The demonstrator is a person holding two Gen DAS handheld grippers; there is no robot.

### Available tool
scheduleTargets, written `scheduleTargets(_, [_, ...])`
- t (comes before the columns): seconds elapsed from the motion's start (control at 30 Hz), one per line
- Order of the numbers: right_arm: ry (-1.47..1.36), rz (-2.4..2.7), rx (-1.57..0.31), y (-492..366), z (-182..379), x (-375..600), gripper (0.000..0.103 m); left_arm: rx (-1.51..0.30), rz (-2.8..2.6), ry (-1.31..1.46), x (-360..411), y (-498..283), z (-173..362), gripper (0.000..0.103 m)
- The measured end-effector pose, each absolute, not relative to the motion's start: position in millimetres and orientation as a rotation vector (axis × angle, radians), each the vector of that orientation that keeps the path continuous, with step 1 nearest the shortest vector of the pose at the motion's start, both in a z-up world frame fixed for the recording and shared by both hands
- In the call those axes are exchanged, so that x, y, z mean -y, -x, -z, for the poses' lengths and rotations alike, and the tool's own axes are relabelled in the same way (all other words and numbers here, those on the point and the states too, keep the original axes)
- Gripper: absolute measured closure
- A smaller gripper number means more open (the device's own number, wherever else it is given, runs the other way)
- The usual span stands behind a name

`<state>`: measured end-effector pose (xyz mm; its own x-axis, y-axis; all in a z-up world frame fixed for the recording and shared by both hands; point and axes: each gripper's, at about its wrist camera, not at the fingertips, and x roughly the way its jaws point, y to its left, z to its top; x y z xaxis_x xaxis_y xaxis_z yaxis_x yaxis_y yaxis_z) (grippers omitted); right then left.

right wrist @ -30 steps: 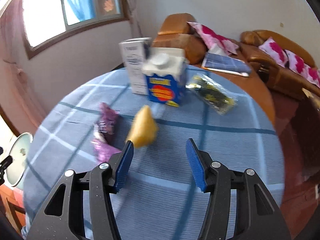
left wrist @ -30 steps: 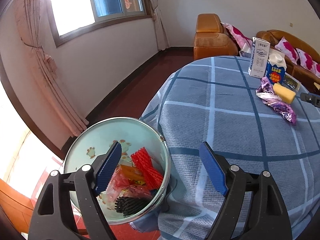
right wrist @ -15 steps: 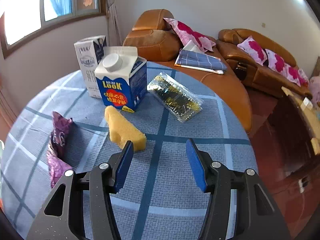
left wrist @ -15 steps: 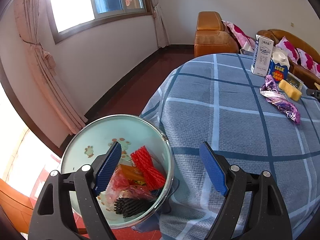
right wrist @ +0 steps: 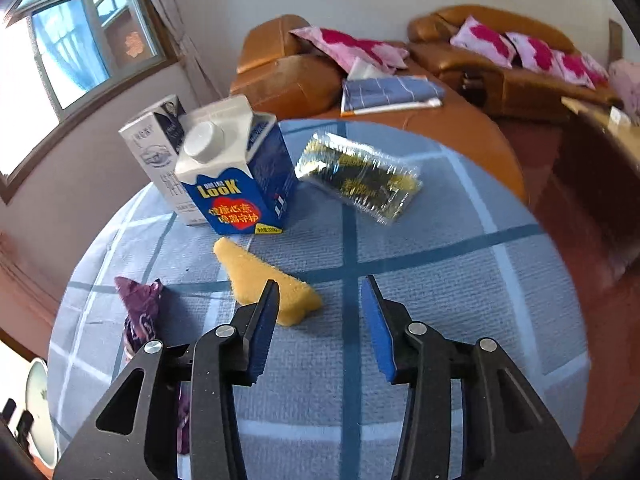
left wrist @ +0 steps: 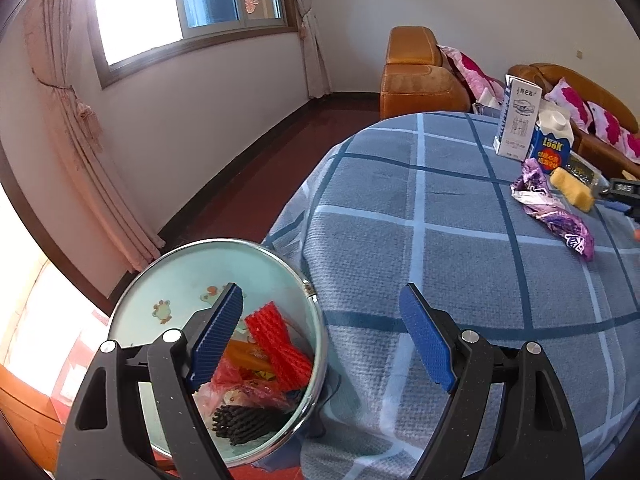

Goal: Collect trash
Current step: 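Grasp the yellow sponge with the right tool, then grasp the purple wrapper with the left tool while the right tool holds the sponge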

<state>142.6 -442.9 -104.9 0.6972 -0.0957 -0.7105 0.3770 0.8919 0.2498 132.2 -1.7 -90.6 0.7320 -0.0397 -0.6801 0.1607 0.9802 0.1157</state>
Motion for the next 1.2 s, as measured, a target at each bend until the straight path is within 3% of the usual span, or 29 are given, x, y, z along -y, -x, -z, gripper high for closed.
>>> scheduleTargets(0.1, [-0.39,0.271,-0.781,-153,111,437,0.064,-0.738,0.129,-0.169,8,-134,88,0.024])
scheduleTargets(0.23, [-0.366,0.224,-0.827,-161,118,430,0.086,-0.733,0.153,-0.163,21,-138,84,0.024])
scheduleTargets(0.33, [-0.37,0.167,-0.824,-160,115,430,0.093,-0.73,0.182,-0.175,40,-138,82,0.024])
scheduleTargets(0.53, [-0.363,0.148,-0.735,-118,90,448,0.093,-0.728,0.261,-0.209,91,-137,79,0.022])
scheduleTargets(0.7, [-0.345,0.188,-0.694,-76,80,474,0.093,-0.729,0.347,-0.261,153,-134,82,0.015])
scheduleTargets(1.2, [-0.378,0.34,-0.627,-12,87,559,0.092,-0.804,0.411,-0.454,265,-139,120,0.013])
